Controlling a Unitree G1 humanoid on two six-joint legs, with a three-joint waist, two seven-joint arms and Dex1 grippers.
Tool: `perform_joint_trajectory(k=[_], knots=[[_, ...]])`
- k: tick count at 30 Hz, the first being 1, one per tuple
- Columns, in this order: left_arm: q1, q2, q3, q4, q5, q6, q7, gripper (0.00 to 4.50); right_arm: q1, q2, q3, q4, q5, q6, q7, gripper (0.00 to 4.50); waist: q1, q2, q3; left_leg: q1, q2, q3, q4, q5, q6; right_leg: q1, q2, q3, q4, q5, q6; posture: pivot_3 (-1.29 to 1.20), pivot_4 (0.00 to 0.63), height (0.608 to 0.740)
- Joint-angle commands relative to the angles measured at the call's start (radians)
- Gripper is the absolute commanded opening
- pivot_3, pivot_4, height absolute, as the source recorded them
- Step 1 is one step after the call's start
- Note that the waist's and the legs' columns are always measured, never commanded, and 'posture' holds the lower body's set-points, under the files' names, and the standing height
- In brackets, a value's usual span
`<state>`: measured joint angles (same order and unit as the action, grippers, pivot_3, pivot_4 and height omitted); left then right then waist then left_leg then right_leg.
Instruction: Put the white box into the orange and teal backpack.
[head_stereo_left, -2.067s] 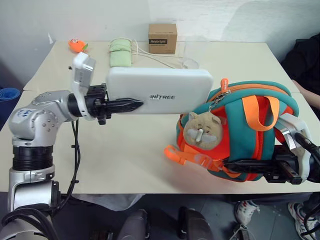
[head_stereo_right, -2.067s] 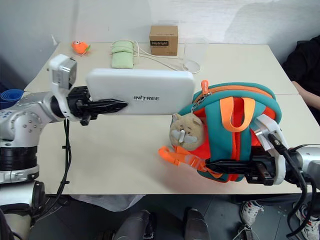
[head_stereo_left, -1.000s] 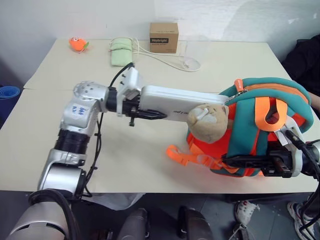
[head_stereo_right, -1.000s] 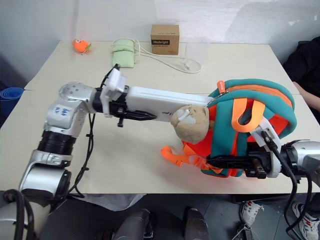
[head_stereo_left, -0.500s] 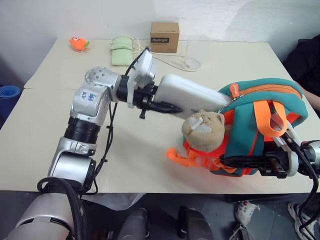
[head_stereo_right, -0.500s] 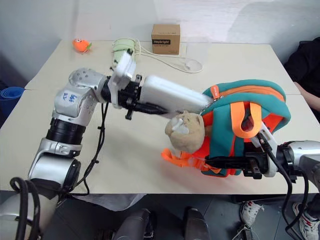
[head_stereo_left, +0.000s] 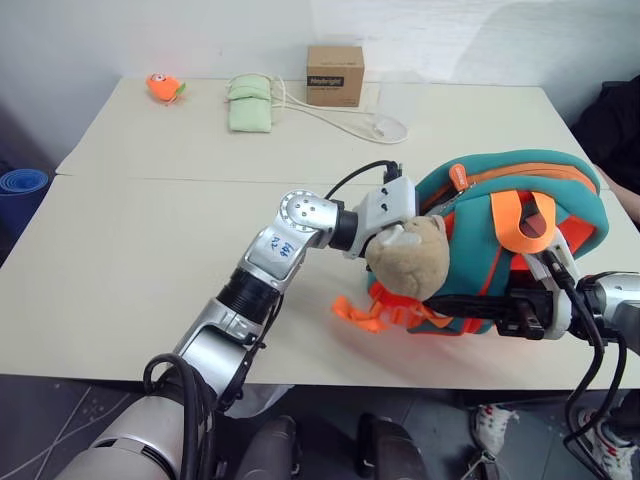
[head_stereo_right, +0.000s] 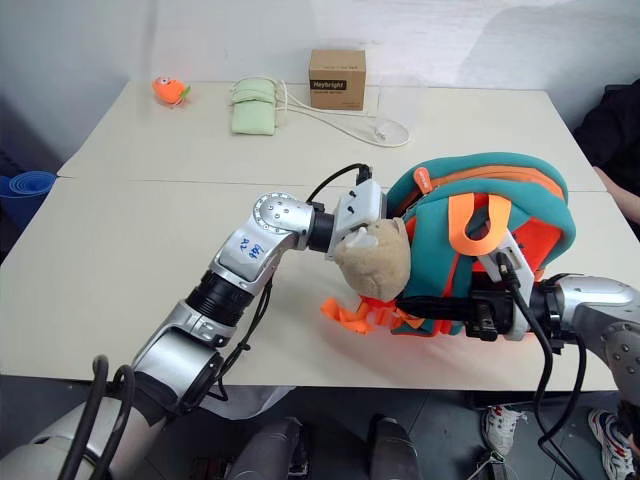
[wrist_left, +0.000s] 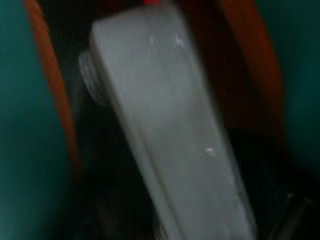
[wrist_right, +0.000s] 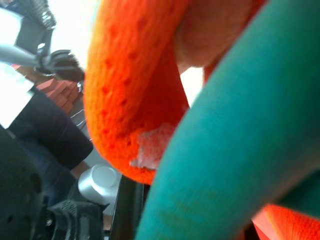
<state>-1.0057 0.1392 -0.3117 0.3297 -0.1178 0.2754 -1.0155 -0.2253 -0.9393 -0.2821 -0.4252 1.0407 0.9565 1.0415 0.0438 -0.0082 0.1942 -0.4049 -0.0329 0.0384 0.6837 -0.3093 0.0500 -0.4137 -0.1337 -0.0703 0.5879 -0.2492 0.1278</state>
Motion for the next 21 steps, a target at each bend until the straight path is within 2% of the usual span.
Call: perform_joint_trajectory(k=[1,5,8,11,16,19,21], knots=[[0.038,0.126,0.141,-0.139,-0.13,0.075,-0.077,3.74,0.03,0.014,-0.037,-0.037,0.026,-0.01,-0.029,0.0,-0.012,0.0,0.0,0.0,0.001,0.0,0.0,0.0,-0.001,0.0,0.001,0.0,0.001,0.0,0.0,0.0,0.15,0.74],[0.094,0.293,0.251,-0.275,-0.337,0.279,-0.217,3.74,0.068,0.018,-0.056,-0.054,0.037,-0.015,-0.045,0.0,-0.025,0.001,0.0,0.001,0.005,0.0,-0.001,0.001,-0.005,-0.001,0.004,-0.001,0.003,-0.002,-0.004,0.0,0.15,0.74],[0.095,0.353,0.299,-0.362,-0.468,0.427,-0.24,3.74,0.082,0.019,-0.061,-0.062,0.045,-0.017,-0.052,0.0,-0.017,0.001,0.0,0.001,0.004,-0.001,0.0,0.001,-0.005,0.0,0.004,-0.002,0.003,-0.002,-0.004,0.0,0.15,0.74],[0.09,0.33,0.299,-0.418,-0.507,0.477,-0.186,3.74,0.083,0.019,-0.059,-0.062,0.054,-0.018,-0.059,0.0,-0.007,0.001,0.0,0.001,0.0,-0.004,0.0,0.001,-0.002,0.003,0.0,0.0,0.001,-0.001,-0.002,0.0,0.15,0.74],[0.097,0.267,0.2,-0.463,-0.479,0.485,-0.131,3.74,0.075,0.021,-0.044,-0.064,0.061,-0.021,-0.071,0.0,-0.008,0.001,0.0,0.001,-0.001,-0.003,0.0,0.001,-0.001,0.003,0.001,0.006,0.001,0.0,-0.001,0.0,0.15,0.74],[0.098,0.241,0.118,-0.426,-0.36,0.372,-0.082,3.74,0.073,0.021,-0.04,-0.065,0.071,-0.02,-0.076,0.0,-0.009,0.001,0.0,0.001,0.0,-0.002,0.0,0.001,-0.002,0.002,0.002,0.005,0.001,0.0,-0.001,0.0,0.15,0.74],[0.081,0.177,0.128,-0.367,-0.336,0.33,-0.01,3.74,0.08,0.025,-0.042,-0.074,0.078,-0.02,-0.083,0.0,-0.01,0.001,0.0,0.002,0.0,-0.002,0.0,0.001,-0.002,0.002,0.003,0.005,0.002,0.0,-0.001,0.0,0.15,0.74]])
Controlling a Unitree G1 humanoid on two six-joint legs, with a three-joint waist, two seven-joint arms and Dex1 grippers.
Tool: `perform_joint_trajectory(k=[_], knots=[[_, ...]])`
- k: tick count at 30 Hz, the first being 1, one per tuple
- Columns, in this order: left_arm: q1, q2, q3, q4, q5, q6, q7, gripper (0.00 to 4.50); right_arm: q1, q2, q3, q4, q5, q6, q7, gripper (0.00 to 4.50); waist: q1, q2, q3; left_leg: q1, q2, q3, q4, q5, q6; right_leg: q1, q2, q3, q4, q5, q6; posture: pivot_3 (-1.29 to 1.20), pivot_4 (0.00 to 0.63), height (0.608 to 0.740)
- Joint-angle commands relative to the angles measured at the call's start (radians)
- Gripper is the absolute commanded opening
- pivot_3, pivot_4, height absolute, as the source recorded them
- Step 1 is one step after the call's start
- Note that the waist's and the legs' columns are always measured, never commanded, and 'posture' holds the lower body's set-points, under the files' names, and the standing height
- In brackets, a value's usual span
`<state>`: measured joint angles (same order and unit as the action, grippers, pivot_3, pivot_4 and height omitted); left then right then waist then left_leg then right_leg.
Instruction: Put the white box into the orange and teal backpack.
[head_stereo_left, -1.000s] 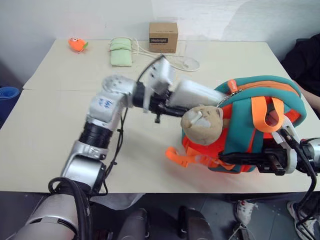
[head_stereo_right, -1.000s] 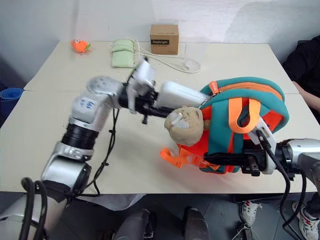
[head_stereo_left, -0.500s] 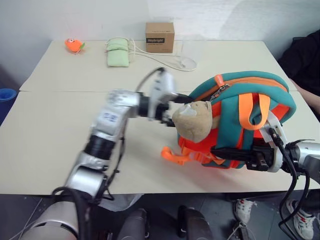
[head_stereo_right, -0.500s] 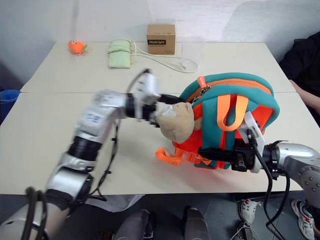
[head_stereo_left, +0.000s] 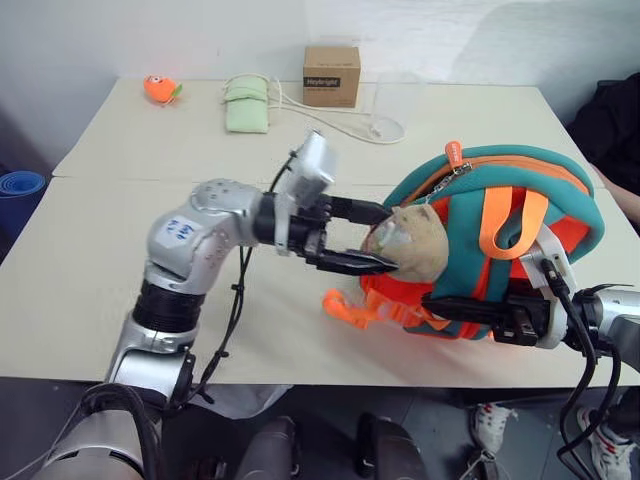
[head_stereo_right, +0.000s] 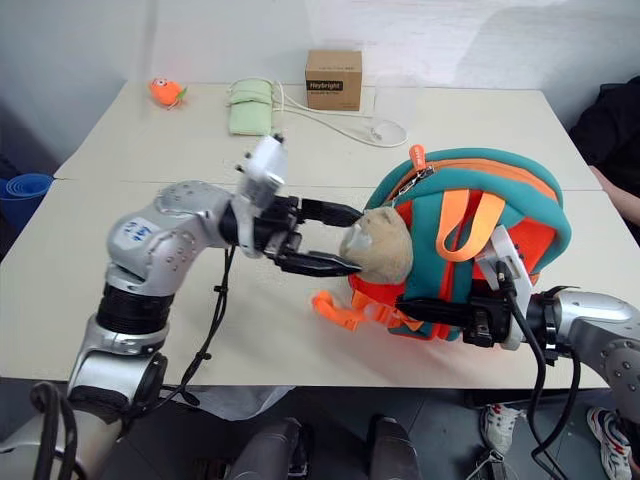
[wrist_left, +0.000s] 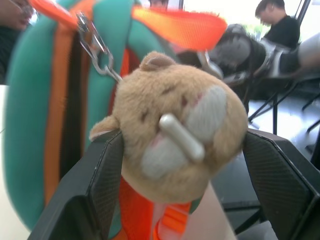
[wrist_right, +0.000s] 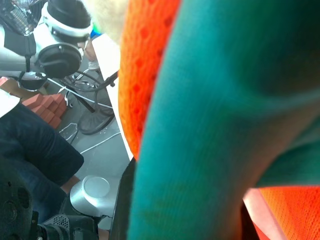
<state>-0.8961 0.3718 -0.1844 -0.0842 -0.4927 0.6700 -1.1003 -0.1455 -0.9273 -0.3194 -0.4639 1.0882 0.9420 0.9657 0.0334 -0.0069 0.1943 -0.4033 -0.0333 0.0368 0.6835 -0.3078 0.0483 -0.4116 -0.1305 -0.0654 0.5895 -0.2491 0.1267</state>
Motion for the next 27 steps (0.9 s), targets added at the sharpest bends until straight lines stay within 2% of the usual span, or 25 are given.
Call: perform_joint_trajectory(k=[1,2,4,6,11,15,19,22,27], knots=[[-0.034,-0.08,0.012,0.064,0.036,-0.073,0.093,3.74,0.005,0.014,-0.005,-0.039,0.032,-0.006,-0.009,0.0,0.0,0.0,0.0,0.0,0.0,0.0,0.0,0.0,0.0,0.0,0.0,0.0,0.0,0.0,0.0,0.0,0.15,0.74],[-0.036,-0.094,0.02,0.074,0.033,-0.077,0.101,3.74,0.008,0.015,-0.006,-0.042,0.034,-0.007,-0.012,0.0,0.0,0.0,0.0,0.0,0.0,0.0,0.0,0.0,0.001,0.0,0.0,-0.001,0.0,0.0,0.0,0.0,0.15,0.74],[-0.027,-0.079,0.03,0.06,0.014,-0.061,0.08,3.35,0.021,0.019,-0.013,-0.044,0.034,-0.008,-0.018,0.0,-0.001,0.0,0.0,0.0,0.0,0.0,0.0,0.0,0.001,0.0,-0.001,0.0,0.0,0.0,0.0,0.0,0.15,0.74],[-0.016,-0.054,0.036,0.053,0.007,-0.056,0.061,2.88,0.034,0.021,-0.021,-0.045,0.033,-0.012,-0.023,0.0,-0.003,0.0,0.0,0.0,0.0,0.0,0.0,0.0,0.001,-0.001,-0.001,0.0,0.0,0.0,0.0,0.0,0.15,0.74],[-0.006,0.018,0.072,0.07,-0.009,-0.049,0.022,1.38,0.06,0.018,-0.051,-0.03,0.027,-0.024,-0.033,0.0,-0.006,0.0,0.0,0.0,0.0,0.001,0.0,0.0,0.001,0.0,-0.001,0.0,0.0,0.0,0.0,0.0,0.15,0.74],[-0.044,0.137,0.12,0.147,-0.001,-0.056,-0.033,0.59,0.103,0.004,-0.101,-0.014,0.016,-0.032,-0.024,0.0,-0.007,0.0,0.0,0.0,0.0,0.001,0.0,0.0,0.001,-0.001,-0.001,0.0,0.0,0.0,0.0,0.0,0.15,0.74],[-0.098,0.264,0.118,0.322,0.074,-0.145,-0.096,0.49,0.167,-0.004,-0.164,-0.004,0.009,-0.04,-0.007,0.0,-0.007,0.0,0.0,0.0,0.001,0.001,0.0,0.0,0.001,-0.001,0.0,-0.004,0.0,0.0,0.0,0.0,0.15,0.74],[-0.086,0.319,0.041,0.435,0.219,-0.348,-0.122,0.49,0.208,0.002,-0.201,0.001,0.006,-0.045,-0.002,0.0,-0.007,0.0,0.0,0.0,0.0,0.002,0.0,0.0,0.001,-0.001,0.001,-0.005,0.0,0.0,0.0,0.0,0.15,0.74],[-0.024,0.23,-0.097,0.524,0.431,-0.628,-0.005,0.49,0.224,0.009,-0.216,0.012,0.012,-0.057,-0.003,0.0,0.002,0.0,0.0,0.0,0.0,0.002,0.0,-0.001,0.002,-0.001,-0.003,-0.005,0.0,0.0,0.0,0.0,0.15,0.74]])
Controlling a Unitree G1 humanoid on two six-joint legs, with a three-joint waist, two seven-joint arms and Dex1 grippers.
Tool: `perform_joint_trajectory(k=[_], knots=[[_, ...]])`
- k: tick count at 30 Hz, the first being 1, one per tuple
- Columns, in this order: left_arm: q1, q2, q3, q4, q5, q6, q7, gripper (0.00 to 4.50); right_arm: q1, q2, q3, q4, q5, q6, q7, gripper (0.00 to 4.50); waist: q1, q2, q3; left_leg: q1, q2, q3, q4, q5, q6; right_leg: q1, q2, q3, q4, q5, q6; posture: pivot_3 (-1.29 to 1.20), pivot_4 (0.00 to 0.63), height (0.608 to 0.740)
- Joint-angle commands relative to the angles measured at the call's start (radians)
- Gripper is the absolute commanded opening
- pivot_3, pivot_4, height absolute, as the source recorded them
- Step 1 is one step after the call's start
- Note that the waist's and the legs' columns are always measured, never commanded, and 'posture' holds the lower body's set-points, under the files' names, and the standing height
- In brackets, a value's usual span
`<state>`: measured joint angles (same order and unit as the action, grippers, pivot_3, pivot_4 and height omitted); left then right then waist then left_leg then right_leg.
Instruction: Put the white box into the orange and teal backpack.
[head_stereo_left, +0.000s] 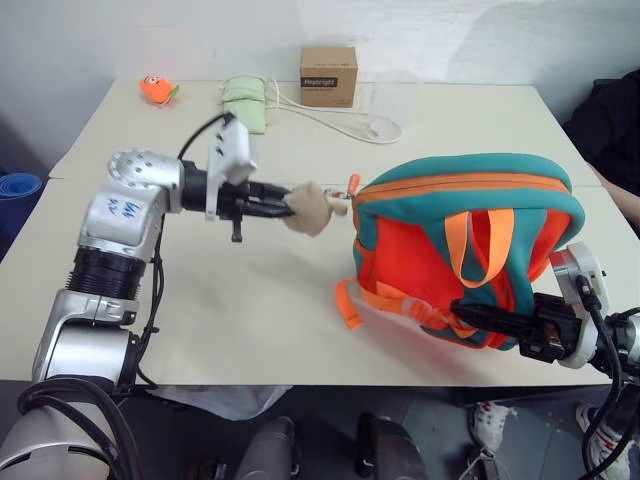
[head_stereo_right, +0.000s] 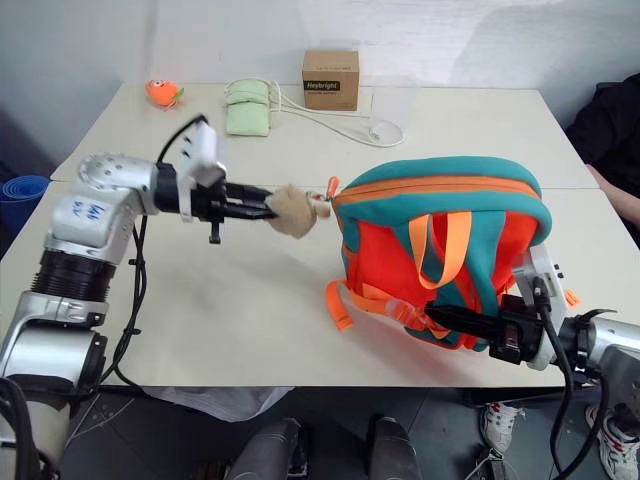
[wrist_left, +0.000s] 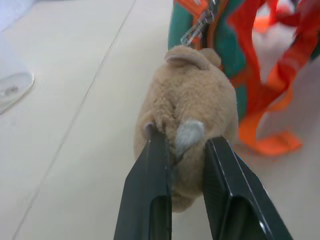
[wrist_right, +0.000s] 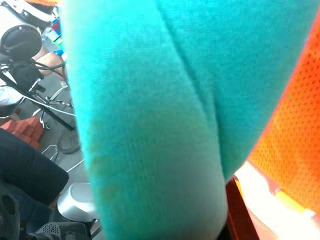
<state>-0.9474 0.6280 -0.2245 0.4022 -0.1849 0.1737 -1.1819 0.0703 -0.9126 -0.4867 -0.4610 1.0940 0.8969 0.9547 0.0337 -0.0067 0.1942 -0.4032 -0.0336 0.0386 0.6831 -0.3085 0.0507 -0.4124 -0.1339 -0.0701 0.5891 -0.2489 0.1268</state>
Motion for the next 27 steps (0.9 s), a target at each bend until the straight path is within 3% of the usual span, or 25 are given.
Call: perform_joint_trajectory(k=[1,8,12,14,16,19,23,26,27], knots=[[0.043,-0.061,-0.088,0.048,0.166,-0.184,0.111,0.49,0.008,-0.005,-0.049,0.013,0.006,-0.015,0.008,0.0,0.003,0.0,0.0,0.0,0.0,0.0,0.0,0.0,0.0,0.0,0.0,0.0,0.0,0.0,0.0,0.0,0.15,0.74],[0.134,-0.224,-0.184,0.003,0.285,-0.296,0.22,0.49,-0.011,0.0,-0.035,0.044,-0.018,-0.035,0.004,0.0,0.018,0.0,0.0,0.0,0.001,0.0,0.0,-0.001,0.0,0.0,0.0,0.005,-0.001,0.0,0.0,0.0,0.15,0.74],[0.204,-0.228,-0.11,-0.082,0.195,-0.172,0.196,0.49,-0.017,0.007,-0.05,0.065,-0.045,-0.061,-0.012,0.0,0.023,0.0,0.0,0.001,0.0,0.0,0.0,-0.001,0.0,0.001,-0.001,0.005,-0.003,0.001,0.0,0.0,0.15,0.74],[0.237,-0.174,-0.03,-0.144,0.076,-0.016,0.113,0.49,-0.014,-0.029,-0.073,0.11,-0.067,-0.052,-0.004,0.66,0.021,0.0,0.0,0.0,0.001,0.0,0.0,-0.001,0.0,0.0,-0.001,0.006,-0.002,0.001,0.0,0.0,0.15,0.74],[0.257,-0.124,0.024,-0.205,-0.03,0.115,0.036,1.19,0.002,-0.068,-0.114,0.146,-0.077,-0.048,0.044,1.21,0.015,0.001,0.0,0.0,0.001,0.0,0.0,-0.001,0.0,0.0,-0.001,0.006,0.0,0.001,0.0,0.0,0.15,0.74],[0.259,0.029,0.152,-0.255,-0.212,0.319,-0.108,2.06,0.052,-0.192,-0.281,0.255,-0.112,-0.025,0.172,2.15,0.006,0.003,0.001,-0.001,0.001,0.0,0.0,-0.001,-0.001,-0.001,0.0,0.005,0.0,0.0,-0.001,0.0,0.15,0.74],[0.188,0.202,0.294,-0.204,-0.344,0.49,-0.195,3.34,0.129,-0.332,-0.498,0.493,-0.218,-0.02,0.351,3.57,-0.008,0.003,0.001,0.0,0.002,0.0,0.0,-0.001,0.0,0.0,0.002,0.001,0.0,0.0,-0.001,0.0,0.15,0.74],[0.126,0.236,0.383,-0.161,-0.396,0.563,-0.145,4.22,0.131,-0.363,-0.569,0.618,-0.29,-0.069,0.381,4.5,-0.005,0.003,0.001,0.0,0.002,0.0,0.0,-0.002,0.001,0.0,0.001,-0.001,-0.001,0.0,-0.001,0.0,0.15,0.74],[0.115,0.237,0.405,-0.151,-0.407,0.576,-0.128,4.45,0.123,-0.363,-0.576,0.642,-0.311,-0.093,0.38,4.5,-0.006,0.003,0.001,0.0,0.001,0.0,0.0,-0.002,0.001,0.001,0.001,-0.001,-0.001,0.0,-0.001,0.0,0.15,0.74]])
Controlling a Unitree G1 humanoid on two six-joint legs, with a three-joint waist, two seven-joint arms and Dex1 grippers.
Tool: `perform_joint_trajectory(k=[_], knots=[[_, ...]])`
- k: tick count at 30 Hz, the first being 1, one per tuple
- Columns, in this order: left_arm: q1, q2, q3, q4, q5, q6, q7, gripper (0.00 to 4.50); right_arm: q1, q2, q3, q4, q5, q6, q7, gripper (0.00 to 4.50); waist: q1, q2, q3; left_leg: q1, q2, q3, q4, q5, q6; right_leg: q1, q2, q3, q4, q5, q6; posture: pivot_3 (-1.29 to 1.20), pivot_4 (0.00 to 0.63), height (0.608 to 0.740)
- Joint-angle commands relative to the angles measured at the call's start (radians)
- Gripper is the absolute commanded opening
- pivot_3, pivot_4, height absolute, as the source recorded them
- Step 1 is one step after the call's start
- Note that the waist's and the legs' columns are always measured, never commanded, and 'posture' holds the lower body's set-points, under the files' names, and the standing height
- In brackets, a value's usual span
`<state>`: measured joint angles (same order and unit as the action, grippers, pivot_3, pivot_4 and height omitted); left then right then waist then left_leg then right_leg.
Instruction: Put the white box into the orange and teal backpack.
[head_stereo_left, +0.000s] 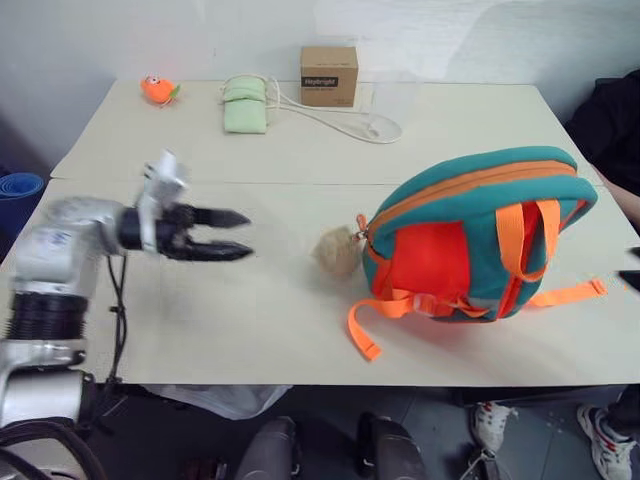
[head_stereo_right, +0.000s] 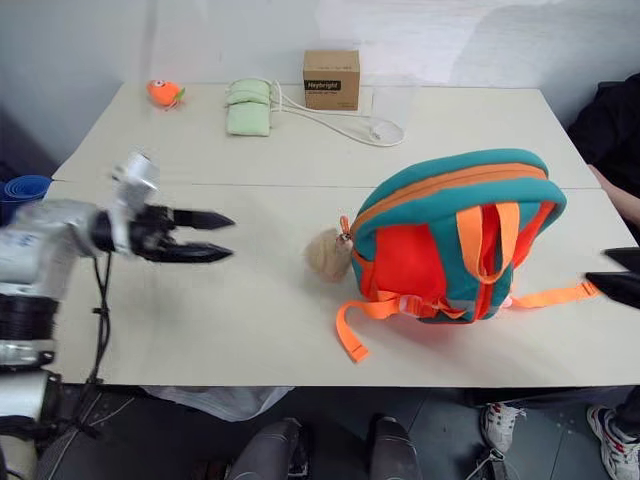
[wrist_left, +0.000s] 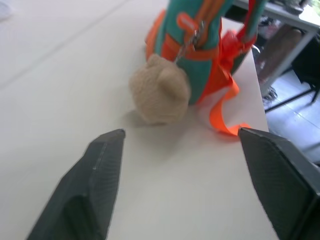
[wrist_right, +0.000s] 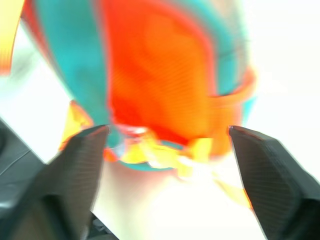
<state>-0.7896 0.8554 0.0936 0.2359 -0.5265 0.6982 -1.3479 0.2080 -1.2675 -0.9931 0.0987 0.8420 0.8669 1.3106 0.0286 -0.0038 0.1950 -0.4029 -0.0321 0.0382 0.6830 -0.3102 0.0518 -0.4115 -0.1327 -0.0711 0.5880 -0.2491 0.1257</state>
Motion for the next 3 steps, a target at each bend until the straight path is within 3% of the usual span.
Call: perform_joint_trajectory(k=[1,3], knots=[[-0.027,-0.006,0.113,-0.006,-0.08,0.055,0.068,4.45,-0.037,0.012,-0.073,0.084,-0.062,-0.062,-0.017,4.5,-0.002,0.0,0.0,0.0,0.0,0.0,0.0,0.0,0.0,0.0,-0.001,0.0,0.0,0.0,0.0,0.0,0.15,0.74],[0.055,-0.066,0.114,-0.094,-0.034,-0.009,0.176,4.45,-0.075,0.098,-0.062,0.015,-0.052,-0.065,-0.119,4.5,-0.005,0.0,0.0,0.001,0.0,0.001,0.0,-0.001,-0.001,0.0,-0.001,0.002,0.0,0.0,0.0,0.0,0.15,0.74]])
